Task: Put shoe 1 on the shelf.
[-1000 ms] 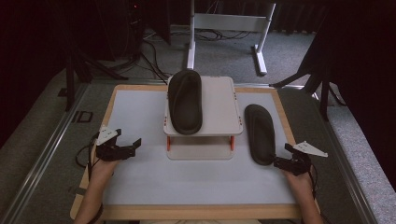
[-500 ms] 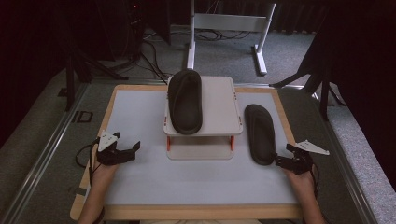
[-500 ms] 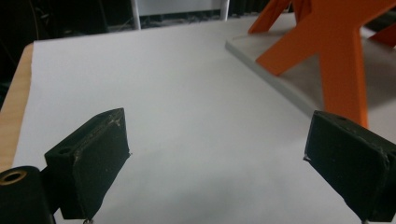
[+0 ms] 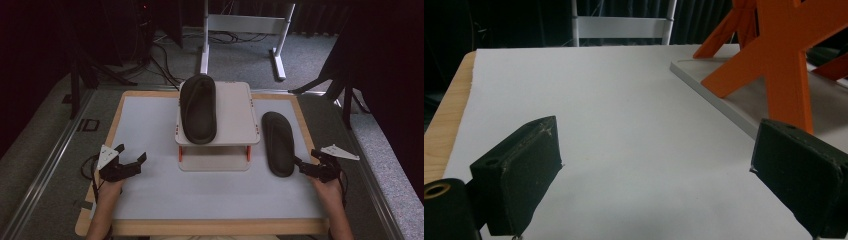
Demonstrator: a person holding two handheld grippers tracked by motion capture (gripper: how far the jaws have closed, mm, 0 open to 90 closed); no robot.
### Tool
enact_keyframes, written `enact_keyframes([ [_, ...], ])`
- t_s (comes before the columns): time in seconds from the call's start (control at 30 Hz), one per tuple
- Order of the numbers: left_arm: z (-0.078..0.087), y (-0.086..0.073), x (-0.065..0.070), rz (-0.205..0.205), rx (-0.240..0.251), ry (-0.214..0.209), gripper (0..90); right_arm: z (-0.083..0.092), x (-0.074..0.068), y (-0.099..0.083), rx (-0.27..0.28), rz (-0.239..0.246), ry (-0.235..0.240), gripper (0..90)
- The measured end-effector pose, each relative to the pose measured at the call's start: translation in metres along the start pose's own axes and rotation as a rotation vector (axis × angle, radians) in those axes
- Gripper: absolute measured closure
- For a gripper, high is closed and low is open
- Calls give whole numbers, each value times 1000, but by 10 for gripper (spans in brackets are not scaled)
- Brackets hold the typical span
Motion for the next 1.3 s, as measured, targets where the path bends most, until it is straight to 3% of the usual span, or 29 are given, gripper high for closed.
enact_keyframes([
  [0.17, 1, 0, 0, 2, 8, 4, 55, -6, -2, 1, -60, -3, -5, 117],
  [0.33, 2, 0, 1, 1, 8, 2, 55, -11, 2, 5, -80, 12, -33, 152],
  [0.43, 2, 0, 2, -5, 4, -1, 55, -14, 3, 8, -120, -37, 9, 189],
  [0.5, 2, 0, 2, -2, 3, -6, 55, -16, 7, 13, -134, -26, -4, 215],
  [0.6, 2, 0, 2, 1, 4, -8, 55, -21, 11, 21, -173, -77, 18, 214],
  [0.7, 2, 0, 2, 1, 2, -8, 55, -27, 17, 28, -208, -87, 10, 264],
  [0.97, 1, -1, 3, -7, -1, -8, 55, -44, 23, 34, -306, -23, -60, 424],
  [1.13, 1, -1, 3, -4, -2, -10, 55, -57, 23, 43, -381, -41, -44, 481],
  [1.3, 1, -1, 3, -5, -1, -12, 55, -70, 21, 52, -435, -47, -24, 478],
])
Point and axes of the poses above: each handheld gripper's, and its own axes: z roughly backward along the jaws, y roughly out of its top, x roughly to its right, the point moved 9 cm from there along -z, roughly forward along the jaws, and after that the axes turned 12 degrees about x, right-handed, at the moved point
